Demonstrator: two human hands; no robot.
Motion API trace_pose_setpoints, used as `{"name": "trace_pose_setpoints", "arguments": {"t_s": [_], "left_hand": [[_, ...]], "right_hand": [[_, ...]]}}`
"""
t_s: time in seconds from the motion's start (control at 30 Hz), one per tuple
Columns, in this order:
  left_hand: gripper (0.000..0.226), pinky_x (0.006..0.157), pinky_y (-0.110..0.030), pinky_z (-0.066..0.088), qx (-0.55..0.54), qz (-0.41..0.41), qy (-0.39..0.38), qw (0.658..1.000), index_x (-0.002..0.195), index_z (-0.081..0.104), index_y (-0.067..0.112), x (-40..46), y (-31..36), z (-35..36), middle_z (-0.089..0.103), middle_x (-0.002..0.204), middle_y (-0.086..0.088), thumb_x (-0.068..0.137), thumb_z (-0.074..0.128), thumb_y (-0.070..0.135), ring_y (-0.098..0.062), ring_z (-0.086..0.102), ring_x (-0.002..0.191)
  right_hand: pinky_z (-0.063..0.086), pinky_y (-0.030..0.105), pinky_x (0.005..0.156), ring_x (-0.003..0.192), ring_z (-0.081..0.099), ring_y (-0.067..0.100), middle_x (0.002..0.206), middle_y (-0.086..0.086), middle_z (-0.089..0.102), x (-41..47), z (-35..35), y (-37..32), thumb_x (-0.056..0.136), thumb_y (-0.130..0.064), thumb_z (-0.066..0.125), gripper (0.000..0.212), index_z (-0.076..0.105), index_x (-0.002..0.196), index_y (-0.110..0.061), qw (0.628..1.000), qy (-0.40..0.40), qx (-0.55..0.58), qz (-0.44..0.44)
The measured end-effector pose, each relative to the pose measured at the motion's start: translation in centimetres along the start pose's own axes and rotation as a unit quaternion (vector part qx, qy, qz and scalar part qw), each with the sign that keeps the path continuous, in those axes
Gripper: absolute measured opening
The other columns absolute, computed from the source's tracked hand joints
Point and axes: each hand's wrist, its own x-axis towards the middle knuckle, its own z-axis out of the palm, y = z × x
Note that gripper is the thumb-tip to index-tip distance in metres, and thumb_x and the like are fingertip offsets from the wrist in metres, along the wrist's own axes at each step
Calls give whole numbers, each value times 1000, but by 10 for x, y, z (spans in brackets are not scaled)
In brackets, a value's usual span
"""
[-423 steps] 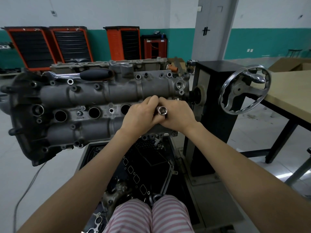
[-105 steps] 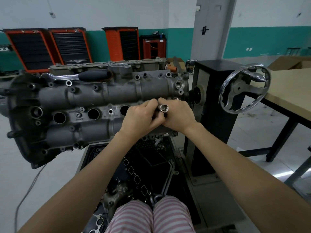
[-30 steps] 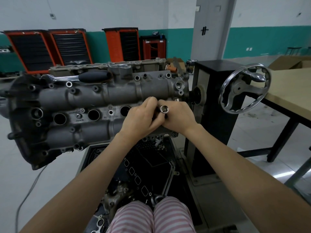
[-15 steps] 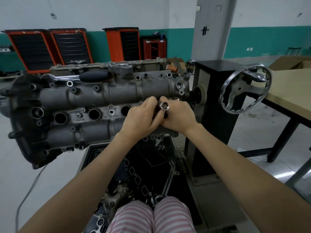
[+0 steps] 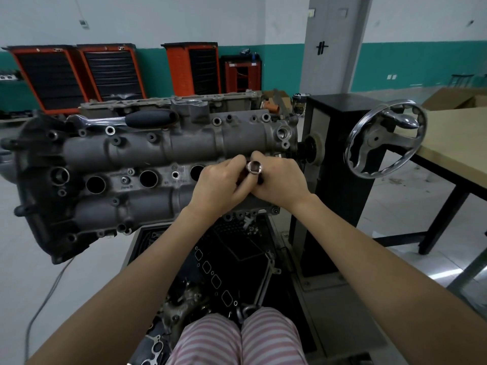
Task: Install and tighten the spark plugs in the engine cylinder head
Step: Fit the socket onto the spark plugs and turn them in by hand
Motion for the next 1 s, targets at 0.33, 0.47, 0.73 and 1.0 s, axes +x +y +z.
{"name": "trace_pose_setpoints", "arguments": {"t_s": [0.33, 0.47, 0.73, 1.0], "left_hand": [[33, 44, -20, 26, 50, 12, 0, 999, 56, 44, 7, 1, 0, 3, 45, 48, -3, 79, 57, 27, -19, 41, 40], [36, 42, -21, 27, 47, 24, 7, 999, 55, 46, 5, 0, -2, 3, 48, 47, -6, 82, 54, 28, -23, 45, 38], [28, 44, -22, 25, 20, -3, -16, 1000, 68, 45, 2, 0, 4, -2, 45, 57, -4, 79, 48, 28, -24, 41, 42], [34, 41, -21, 26, 69, 10, 9, 997, 59, 46, 4, 1, 0, 4, 46, 47, -6, 81, 52, 29, -27, 43, 37]], "right_hand": [[37, 27, 41, 49, 56, 24, 55, 3, 59, -2, 0, 0, 75, -21, 51, 19, 58, 64, -8, 1000, -5, 13, 1], [30, 26, 43, 49, 55, 26, 55, 3, 58, -1, 1, 1, 77, -25, 47, 22, 54, 63, -9, 1000, -9, 4, 8], [36, 30, 43, 50, 55, 30, 58, 5, 59, 0, 0, 1, 75, -18, 62, 14, 54, 74, -6, 999, -44, -5, 13], [34, 29, 43, 51, 56, 30, 57, 7, 59, -1, 0, 1, 75, -18, 61, 16, 55, 66, -5, 1000, -27, 9, 12]]}}
